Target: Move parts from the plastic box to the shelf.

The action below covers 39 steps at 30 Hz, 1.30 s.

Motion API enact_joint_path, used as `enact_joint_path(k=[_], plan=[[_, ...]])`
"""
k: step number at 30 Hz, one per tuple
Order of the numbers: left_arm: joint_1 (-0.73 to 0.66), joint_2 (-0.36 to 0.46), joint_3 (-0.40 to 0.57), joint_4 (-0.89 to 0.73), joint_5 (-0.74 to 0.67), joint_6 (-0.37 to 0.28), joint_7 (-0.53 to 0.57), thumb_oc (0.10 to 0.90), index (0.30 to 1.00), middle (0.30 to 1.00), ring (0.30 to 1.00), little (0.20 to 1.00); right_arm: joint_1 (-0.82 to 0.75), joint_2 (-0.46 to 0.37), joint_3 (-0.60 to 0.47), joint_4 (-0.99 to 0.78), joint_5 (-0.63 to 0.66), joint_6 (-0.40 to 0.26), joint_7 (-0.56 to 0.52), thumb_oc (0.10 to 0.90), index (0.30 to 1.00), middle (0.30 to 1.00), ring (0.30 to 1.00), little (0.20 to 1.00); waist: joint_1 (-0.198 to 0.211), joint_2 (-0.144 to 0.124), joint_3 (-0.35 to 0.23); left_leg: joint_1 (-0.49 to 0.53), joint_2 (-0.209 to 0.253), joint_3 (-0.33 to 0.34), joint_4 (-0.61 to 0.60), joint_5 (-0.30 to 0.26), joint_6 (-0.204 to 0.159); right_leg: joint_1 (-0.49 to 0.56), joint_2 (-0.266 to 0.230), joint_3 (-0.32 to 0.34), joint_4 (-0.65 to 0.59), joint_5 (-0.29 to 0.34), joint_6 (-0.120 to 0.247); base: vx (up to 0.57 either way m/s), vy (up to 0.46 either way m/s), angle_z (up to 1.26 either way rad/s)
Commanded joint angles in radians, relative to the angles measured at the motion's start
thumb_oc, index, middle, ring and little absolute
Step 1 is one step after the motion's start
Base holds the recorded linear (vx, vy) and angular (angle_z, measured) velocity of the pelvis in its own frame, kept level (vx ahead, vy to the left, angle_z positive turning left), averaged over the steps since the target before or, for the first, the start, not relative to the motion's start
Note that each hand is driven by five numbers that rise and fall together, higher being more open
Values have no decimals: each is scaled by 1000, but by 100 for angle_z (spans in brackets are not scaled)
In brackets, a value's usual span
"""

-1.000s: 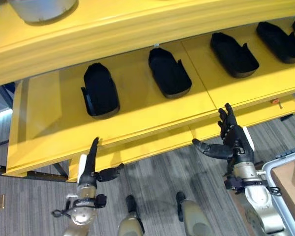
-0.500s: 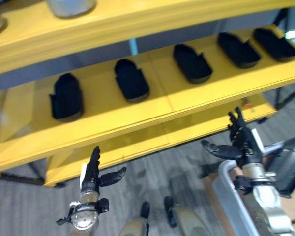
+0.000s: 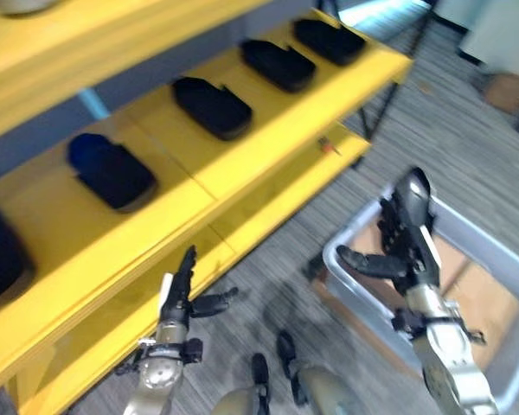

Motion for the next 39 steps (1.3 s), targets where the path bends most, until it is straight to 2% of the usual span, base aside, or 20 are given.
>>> enact_joint_path(k=[1, 4, 5, 6, 9, 10, 16, 17, 18, 21, 22, 24, 25, 26, 27, 28, 30, 31, 35, 39], plan=[[31, 54, 84, -128, -5, -80, 45, 900, 1000, 1000, 1000, 1000, -56, -7, 17, -75, -33, -94, -21, 900, 1000, 1000, 1000, 1000, 44, -20, -56, 74, 52, -91, -51, -65, -74, 111, -89, 113, -152, 99, 82, 123, -46, -146], [36, 50, 109, -126, -11, -73, 51, 900, 1000, 1000, 1000, 1000, -86, -5, 21, -72, -44, -75, -27, 900, 1000, 1000, 1000, 1000, 49, -38, -45, 89, 55, -44, -31, -92, -80, 88, -145, 108, -208, 201, 130, 84, -119, -125], [33, 50, 118, -125, -16, -71, 50, 900, 1000, 1000, 1000, 1000, -78, -7, 18, -79, -42, -71, -25, 900, 1000, 1000, 1000, 1000, 55, -50, -48, 92, 58, -28, -19, -105, -88, 119, -149, 70, -252, 206, 137, 133, -207, -96], [36, 49, 123, -117, -6, -65, 44, 900, 1000, 1000, 1000, 1000, -59, -3, 6, -89, -38, -69, -18, 900, 1000, 1000, 1000, 1000, 52, -69, -59, 103, 62, -15, -20, -112, -99, 142, -131, 53, -291, 207, 138, 106, -155, -39], [27, 25, 109, -112, -12, -66, 40, 900, 1000, 1000, 1000, 1000, -30, -9, -15, -100, -32, -72, -24, 900, 1000, 1000, 1000, 1000, 32, -76, -81, 101, 91, -31, 7, -114, -124, 159, -92, 76, -311, 208, 135, 211, -301, 13], [21, 21, 103, -110, -18, -69, 37, 900, 1000, 1000, 1000, 1000, -6, -19, -39, -112, -29, -81, -31, 900, 1000, 1000, 1000, 1000, 15, -74, -89, 111, 124, -33, 19, -116, -144, 170, -73, 71, -301, 186, 124, 215, -291, 50], [20, 7, 85, -104, -33, -69, 21, 900, 1000, 1000, 1000, 1000, 30, -35, -61, -133, -9, -91, -32, 900, 1000, 1000, 1000, 1000, -16, -61, -80, 71, 220, -35, 158, -106, -195, 198, -9, 75, -289, 108, 63, 103, -241, 1], [31, 1, 88, -106, -37, -69, 16, 900, 1000, 1000, 1000, 1000, 39, -50, -58, -142, -6, -92, -28, 900, 1000, 1000, 1000, 1000, -14, -65, -59, 22, 251, -66, 318, -59, -207, 220, 33, 97, -295, 72, 23, 74, -299, -14], [39, -7, 90, -108, -41, -69, 15, 900, 1000, 1000, 1000, 1000, 44, -55, -55, -143, -1, -90, -22, 900, 1000, 1000, 1000, 1000, -9, -62, -46, -12, 262, -104, 405, -35, -217, 239, 57, 98, -304, 56, -1, 103, -362, -9], [44, -16, 85, -109, -39, -64, 13, 900, 1000, 1000, 1000, 1000, 47, -74, -63, -146, 1, -89, -15, 900, 1000, 1000, 1000, 1000, 16, -91, -6, -117, 189, -214, 571, 23, -206, 263, 73, 98, -333, 49, -37, -2, -167, -21], [49, -19, 88, -108, -41, -61, 10, 900, 1000, 1000, 1000, 1000, 53, -77, -71, -148, -2, -88, -16, 900, 1000, 1000, 1000, 1000, 21, -98, -3, -141, 180, -224, 518, 21, -197, 269, 71, 98, -343, 47, -32, 136, -20, -18], [68, -25, 91, -115, -43, -58, 11, 900, 1000, 1000, 1000, 1000, 46, -86, -88, -137, -8, -94, -26, 900, 1000, 1000, 1000, 1000, 35, -114, -2, -157, 186, -268, 268, 21, -186, 267, 62, 127, -363, 65, 1, 217, 139, 4], [67, -24, 95, -113, -31, -62, 18, 900, 1000, 1000, 1000, 1000, 25, -99, -87, -123, -21, -100, -36, 900, 1000, 1000, 1000, 1000, 56, -107, -5, -162, 206, -348, 98, 93, -209, 269, 61, 159, -373, 69, 24, 240, 233, -19], [64, -24, 96, -111, -30, -65, 20, 900, 1000, 1000, 1000, 1000, 11, -106, -85, -115, -29, -101, -37, 900, 1000, 1000, 1000, 1000, 61, -100, -9, -150, 211, -376, 44, 111, -221, 274, 60, 177, -376, 67, 31, 251, 289, -26], [59, -27, 92, -111, -27, -66, 19, 900, 1000, 1000, 1000, 1000, 0, -110, -88, -108, -43, -104, -40, 900, 1000, 1000, 1000, 1000, 58, -94, -16, -145, 210, -389, 31, 119, -232, 279, 54, 190, -379, 67, 41, 202, 223, -54], [59, -31, 92, -108, -32, -71, 16, 900, 1000, 1000, 1000, 1000, -1, -109, -83, -107, -50, -102, -32, 900, 1000, 1000, 1000, 1000, 60, -87, -22, -117, 212, -372, 21, 88, -228, 290, 54, 211, -378, 60, 45, 200, 259, -112], [65, -34, 89, -114, -27, -72, 8, 900, 1000, 1000, 1000, 1000, 5, -105, -90, -113, -59, -100, -25, 900, 1000, 1000, 1000, 1000, 59, -82, -29, -98, 211, -342, 6, 91, -232, 295, 51, 221, -380, 67, 44, 161, 232, -133], [55, -23, 86, -124, -21, -78, 5, 900, 1000, 1000, 1000, 1000, 4, -99, -98, -114, -77, -103, -27, 900, 1000, 1000, 1000, 1000, 60, -82, -29, -79, 195, -307, 15, 73, -224, 303, 25, 227, -378, 79, 56, 165, 398, -72], [35, 19, 116, -127, -27, -96, 33, 900, 1000, 1000, 1000, 1000, -73, -98, -59, -89, -129, -92, -44, 900, 1000, 1000, 1000, 1000, 74, -105, -5, -53, 158, -197, 0, 42, -187, 241, -24, 285, -361, 117, 90, 66, 309, -77], [32, 32, 135, -127, -24, -96, 51, 900, 1000, 1000, 1000, 1000, -96, -115, -70, -97, -171, -86, -59, 900, 1000, 1000, 1000, 1000, 74, -126, 7, -81, 147, -157, 20, 26, -181, 203, -49, 281, -371, 139, 106, 25, 114, -35]])
